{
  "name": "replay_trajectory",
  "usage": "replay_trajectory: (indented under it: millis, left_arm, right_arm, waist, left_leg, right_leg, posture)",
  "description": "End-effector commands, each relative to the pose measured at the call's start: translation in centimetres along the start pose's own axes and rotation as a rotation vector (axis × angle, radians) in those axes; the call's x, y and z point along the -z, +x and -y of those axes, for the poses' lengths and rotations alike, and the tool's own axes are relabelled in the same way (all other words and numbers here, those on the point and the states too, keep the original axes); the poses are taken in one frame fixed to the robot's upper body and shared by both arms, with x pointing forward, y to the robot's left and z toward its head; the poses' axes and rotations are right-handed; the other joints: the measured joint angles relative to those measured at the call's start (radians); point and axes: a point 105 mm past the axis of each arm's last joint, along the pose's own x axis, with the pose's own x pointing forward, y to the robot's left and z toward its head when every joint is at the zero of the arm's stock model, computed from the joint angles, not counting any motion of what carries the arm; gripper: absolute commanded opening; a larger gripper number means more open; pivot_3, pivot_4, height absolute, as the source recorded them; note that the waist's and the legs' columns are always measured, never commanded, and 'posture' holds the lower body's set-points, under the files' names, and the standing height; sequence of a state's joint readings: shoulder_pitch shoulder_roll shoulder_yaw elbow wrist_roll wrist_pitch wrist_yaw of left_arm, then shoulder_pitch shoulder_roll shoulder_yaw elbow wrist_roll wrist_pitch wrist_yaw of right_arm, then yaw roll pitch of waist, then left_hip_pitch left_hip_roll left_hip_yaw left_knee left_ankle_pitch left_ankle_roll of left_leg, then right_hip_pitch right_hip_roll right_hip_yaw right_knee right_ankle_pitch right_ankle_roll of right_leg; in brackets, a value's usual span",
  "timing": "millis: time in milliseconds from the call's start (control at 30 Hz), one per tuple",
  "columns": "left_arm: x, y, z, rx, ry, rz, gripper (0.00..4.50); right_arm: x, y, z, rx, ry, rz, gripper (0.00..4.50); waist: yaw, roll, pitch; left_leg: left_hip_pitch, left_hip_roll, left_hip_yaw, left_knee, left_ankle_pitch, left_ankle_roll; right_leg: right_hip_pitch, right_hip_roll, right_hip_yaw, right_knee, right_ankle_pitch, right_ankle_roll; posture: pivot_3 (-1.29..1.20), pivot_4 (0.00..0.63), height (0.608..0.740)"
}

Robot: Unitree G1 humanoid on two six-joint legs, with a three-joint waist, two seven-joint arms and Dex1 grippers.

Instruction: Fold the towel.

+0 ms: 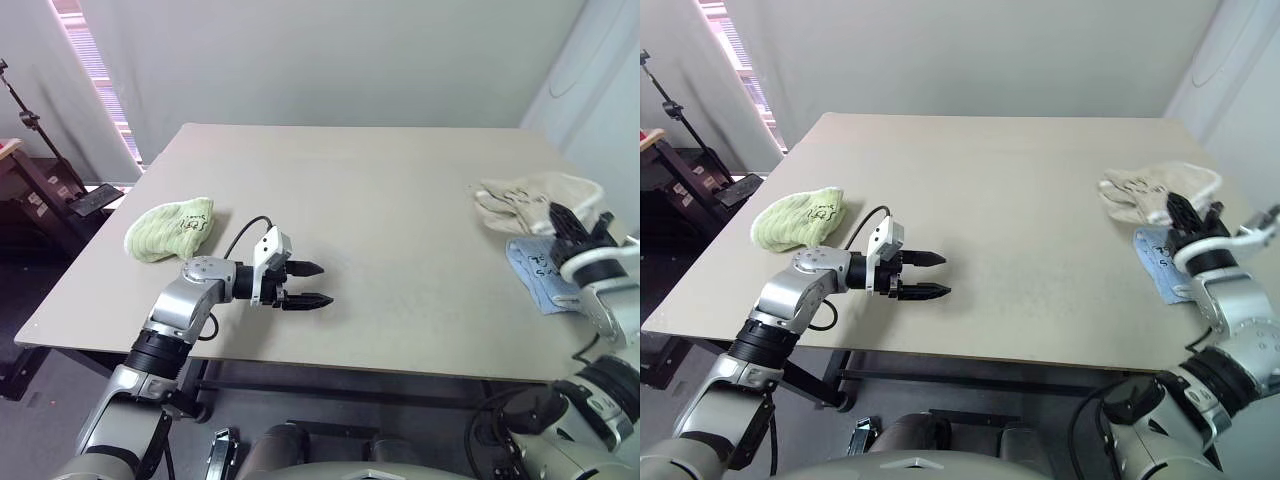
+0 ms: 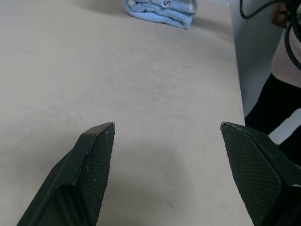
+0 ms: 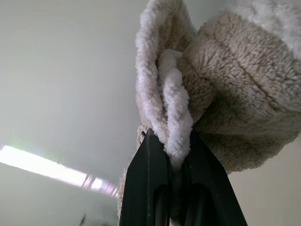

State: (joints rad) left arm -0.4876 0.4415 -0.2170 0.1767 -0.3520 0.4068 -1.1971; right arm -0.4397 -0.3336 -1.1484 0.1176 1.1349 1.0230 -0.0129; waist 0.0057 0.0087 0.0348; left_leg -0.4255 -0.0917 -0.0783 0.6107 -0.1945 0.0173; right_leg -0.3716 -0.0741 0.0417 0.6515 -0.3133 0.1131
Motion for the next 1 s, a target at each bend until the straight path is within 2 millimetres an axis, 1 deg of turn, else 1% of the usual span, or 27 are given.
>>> replay_trajectory:
  millis: [33,100,200,400,567,633,667,733,1000]
  left_arm:
    - [-1.1,0.3,-0.1,0.014,0.055,0.012,3.79]
    - [-1.1,0.5,-0.1,0.021,0.056,0.013,3.79]
    - [-1.3,0.9,-0.2,0.024,0.057,0.021,3.79]
    - [-1.2,1.1,-0.2,0.031,0.059,0.024,3.79]
    - [-1.2,1.1,-0.2,0.028,0.059,0.025,3.79]
    - [-1.2,1.0,-0.2,0.025,0.058,0.025,3.79]
    - [-1.1,1.0,-0.2,0.024,0.058,0.025,3.79]
    - [-1.1,0.9,-0.2,0.019,0.057,0.025,3.79]
    - [-1.2,0.5,-0.5,0.005,0.052,0.023,3.79]
  right_arm:
    - [-1.7,-0.8,0.0,0.016,-0.002,0.098,0.02]
    - [-1.8,-1.3,1.4,0.07,0.008,0.123,0.02]
    - [-1.8,-1.5,2.8,0.115,0.012,0.138,0.02]
    - [-2.0,-1.5,4.5,0.181,-0.036,0.148,0.02]
    - [-1.2,-1.7,5.7,0.261,-0.147,0.117,0.02]
    - [-1.0,-1.6,5.9,0.264,-0.145,0.113,0.02]
    - [-1.0,-1.6,5.8,0.259,-0.148,0.11,0.58]
    - [-0.9,-1.5,5.7,0.253,-0.161,0.107,1.13]
    - [-1.2,-1.6,5.0,0.231,-0.17,0.12,4.05]
  waist:
    - [-0.004,0.001,0.0]
    - [-0.008,0.002,0.0]
    - [-0.018,0.002,0.0]
    - [-0.021,0.003,-0.001]
    - [-0.02,0.003,-0.001]
    - [-0.019,0.003,-0.001]
    - [-0.019,0.003,-0.001]
    - [-0.019,0.003,-0.001]
    - [-0.018,0.003,-0.001]
  left_leg:
    - [0.0,0.0,0.0,0.0,0.0,0.0]
    - [0.0,0.0,0.001,0.001,0.0,0.0]
    - [0.0,0.0,0.001,0.002,0.0,0.0]
    - [0.001,0.0,0.001,0.002,0.0,0.0]
    - [0.001,0.001,0.0,0.002,0.0,0.0]
    - [0.001,0.001,0.001,0.003,0.0,0.0]
    - [0.001,0.001,0.0,0.003,0.0,0.0]
    - [0.001,0.001,0.0,0.003,0.0,0.0]
    - [0.001,0.001,0.0,0.002,0.0,0.0]
  right_leg:
    - [0.001,0.0,0.0,0.0,0.0,0.0]
    - [0.001,0.0,0.001,0.001,0.0,0.0]
    - [0.002,0.0,0.001,0.001,0.0,-0.001]
    - [0.002,0.001,0.001,0.001,0.0,-0.001]
    - [0.002,0.001,0.001,0.001,0.0,-0.001]
    - [0.001,0.001,0.001,0.0,0.0,-0.001]
    - [0.001,0.001,0.001,0.0,0.0,-0.001]
    - [0.001,0.001,0.001,0.0,0.0,-0.001]
    - [0.001,0.001,0.001,0.0,0.0,-0.001]
  posture:
    - [0.0,0.0,0.74]
    - [0.0,0.0,0.74]
    - [0.0,0.0,0.74]
    - [0.0,0.0,0.74]
    - [0.0,0.0,0.74]
    - [0.0,0.0,0.74]
    - [0.0,0.0,0.74]
    - [0.0,0.0,0.74]
    - [0.0,0.0,0.74]
